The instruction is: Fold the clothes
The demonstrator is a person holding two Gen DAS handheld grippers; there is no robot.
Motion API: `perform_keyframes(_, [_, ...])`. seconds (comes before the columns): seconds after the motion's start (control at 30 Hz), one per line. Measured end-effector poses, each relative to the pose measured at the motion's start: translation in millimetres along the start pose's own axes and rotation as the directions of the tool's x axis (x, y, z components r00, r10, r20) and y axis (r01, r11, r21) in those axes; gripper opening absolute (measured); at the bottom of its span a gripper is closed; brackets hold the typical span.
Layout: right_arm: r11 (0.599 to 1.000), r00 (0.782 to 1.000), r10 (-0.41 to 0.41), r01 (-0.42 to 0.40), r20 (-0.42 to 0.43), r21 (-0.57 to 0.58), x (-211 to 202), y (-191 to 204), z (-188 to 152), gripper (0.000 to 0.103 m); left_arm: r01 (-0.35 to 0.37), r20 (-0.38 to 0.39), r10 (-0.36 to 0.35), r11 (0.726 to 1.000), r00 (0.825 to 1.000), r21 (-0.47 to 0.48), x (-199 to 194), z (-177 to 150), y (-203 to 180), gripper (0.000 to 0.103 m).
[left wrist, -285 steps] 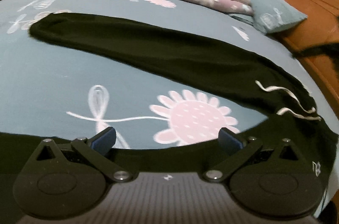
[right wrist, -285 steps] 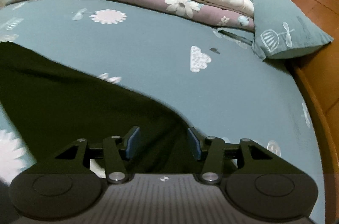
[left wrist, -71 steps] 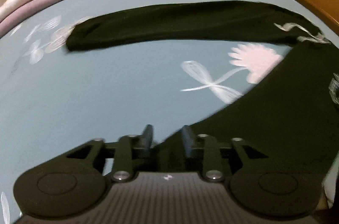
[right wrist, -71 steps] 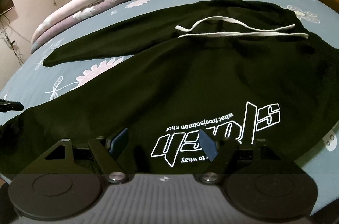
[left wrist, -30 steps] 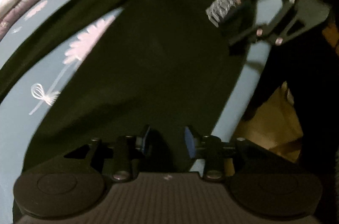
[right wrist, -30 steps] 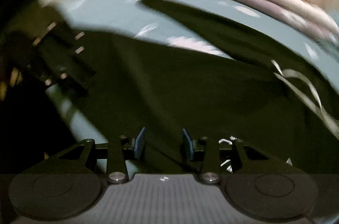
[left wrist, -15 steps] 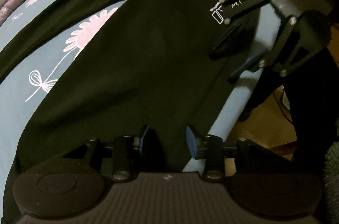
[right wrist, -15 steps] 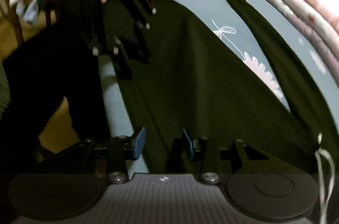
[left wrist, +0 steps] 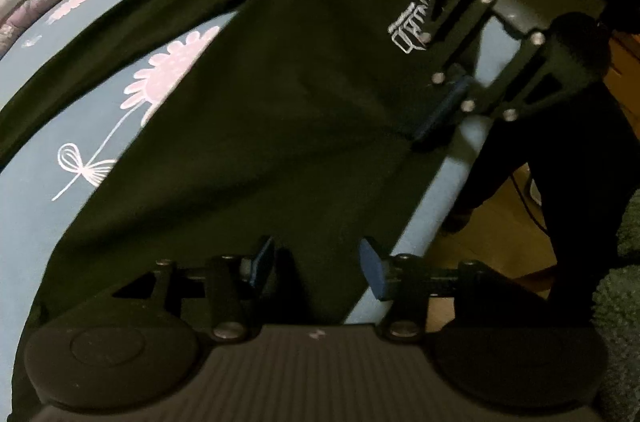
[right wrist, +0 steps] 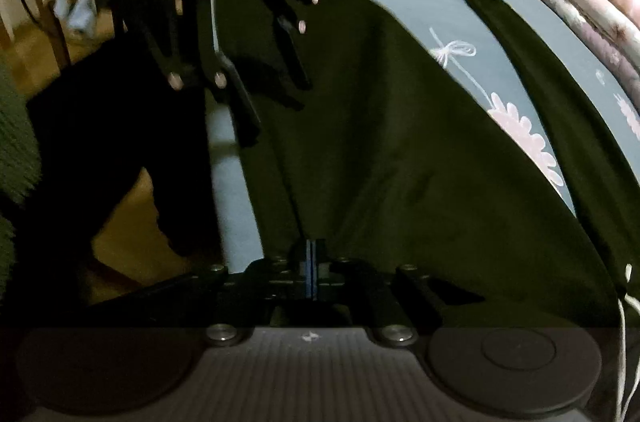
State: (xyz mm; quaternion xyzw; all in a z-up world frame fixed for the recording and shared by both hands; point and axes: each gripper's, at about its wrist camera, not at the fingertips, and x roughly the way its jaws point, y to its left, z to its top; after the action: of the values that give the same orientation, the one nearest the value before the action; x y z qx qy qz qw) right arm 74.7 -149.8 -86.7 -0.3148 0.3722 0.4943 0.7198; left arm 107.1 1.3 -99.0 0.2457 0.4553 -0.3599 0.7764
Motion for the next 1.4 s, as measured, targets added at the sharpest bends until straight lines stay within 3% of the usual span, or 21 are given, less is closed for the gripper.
perform_keyframes(0.17, [1.000, 1.000, 0.021, -0.021, -0.013, -0.003, -4, 13, -6, 0.002, 0.014, 0.007, -0.014, 1.000, 1.000, -0.008, -3, 0, 1, 0.053])
perform_keyframes(0.27, [0.999, 0.998, 0.036, -0.036, -0.060, -0.007, 8, 20, -11, 0.002, 0.016, -0.027, -0.016, 1.000, 1.000, -0.014, 5, -1, 0, 0.055])
perform_keyframes(0.4, [0.999, 0.999, 0.035, -0.035, -0.031, 0.005, 1, 20, -12, 0.002, 0.011, -0.080, -0.012, 1.000, 0.997, -0.012, 12, -8, -2, 0.055])
perform_keyframes(0.47, [1.000, 1.000, -0.003, 0.003, -0.015, 0.014, -8, 15, -12, 0.012, -0.001, -0.057, -0.001, 1.000, 0.998, -0.022, 6, -8, 1, 0.056])
perform_keyframes(0.53, [0.996, 0.998, -0.061, 0.061, 0.002, 0.059, -17, 3, -14, 0.012, -0.010, -0.019, 0.009, 0.999, 1.000, -0.043, -3, -7, 5, 0.056])
perform_keyframes(0.6, [0.985, 0.994, -0.112, 0.110, 0.012, 0.132, -25, -13, -20, 0.013, -0.014, 0.009, 0.015, 0.996, 1.000, -0.083, -7, -5, 15, 0.064])
perform_keyframes(0.73, [0.945, 0.977, -0.214, 0.206, 0.005, 0.255, -30, -34, -36, 0.021, -0.106, -0.075, 0.096, 0.982, 0.993, -0.154, 12, -12, 39, 0.064])
perform_keyframes(0.8, [0.929, 0.971, -0.238, 0.228, -0.002, 0.291, -30, -39, -43, 0.022, -0.129, -0.126, 0.102, 0.963, 0.987, -0.234, 20, -24, 57, 0.071])
perform_keyframes(0.87, [0.914, 0.967, -0.256, 0.245, -0.009, 0.324, -30, -42, -51, 0.031, -0.128, -0.133, 0.090, 0.939, 0.987, -0.319, 14, -40, 76, 0.071])
perform_keyframes(1.0, [0.881, 0.961, -0.277, 0.262, -0.018, 0.395, -31, -48, -65, 0.033, -0.265, -0.226, 0.176, 0.844, 0.958, -0.467, -4, -80, 114, 0.083])
perform_keyframes(1.07, [0.858, 0.957, -0.288, 0.267, -0.018, 0.438, -31, -51, -69, 0.034, -0.323, -0.277, 0.198, 0.776, 0.940, -0.542, -13, -95, 131, 0.083])
perform_keyframes(1.1, [0.847, 0.955, -0.295, 0.269, -0.015, 0.458, -31, -54, -68, 0.035, -0.351, -0.299, 0.211, 0.744, 0.931, -0.568, -18, -100, 138, 0.078])
perform_keyframes(1.13, [0.836, 0.953, -0.302, 0.270, -0.012, 0.477, -31, -56, -68, 0.036, -0.379, -0.305, 0.242, 0.732, 0.921, -0.566, -24, -100, 140, 0.075])
perform_keyframes(1.17, [0.830, 0.950, -0.311, 0.272, -0.001, 0.488, -31, -57, -66, 0.040, -0.401, -0.293, 0.280, 0.729, 0.914, -0.554, -31, -95, 139, 0.074])
perform_keyframes(1.23, [0.818, 0.943, -0.331, 0.275, 0.023, 0.505, -32, -59, -62, 0.042, -0.359, -0.207, 0.293, 0.752, 0.933, -0.553, -43, -82, 136, 0.074])
perform_keyframes(1.3, [0.813, 0.938, -0.345, 0.274, 0.046, 0.514, -33, -58, -56, 0.043, -0.276, -0.097, 0.268, 0.782, 0.958, -0.559, -48, -65, 134, 0.075])
perform_keyframes(1.4, [0.806, 0.933, -0.352, 0.259, 0.079, 0.532, -31, -57, -49, 0.043, -0.199, -0.023, 0.219, 0.831, 0.975, -0.519, -30, -40, 133, 0.076])
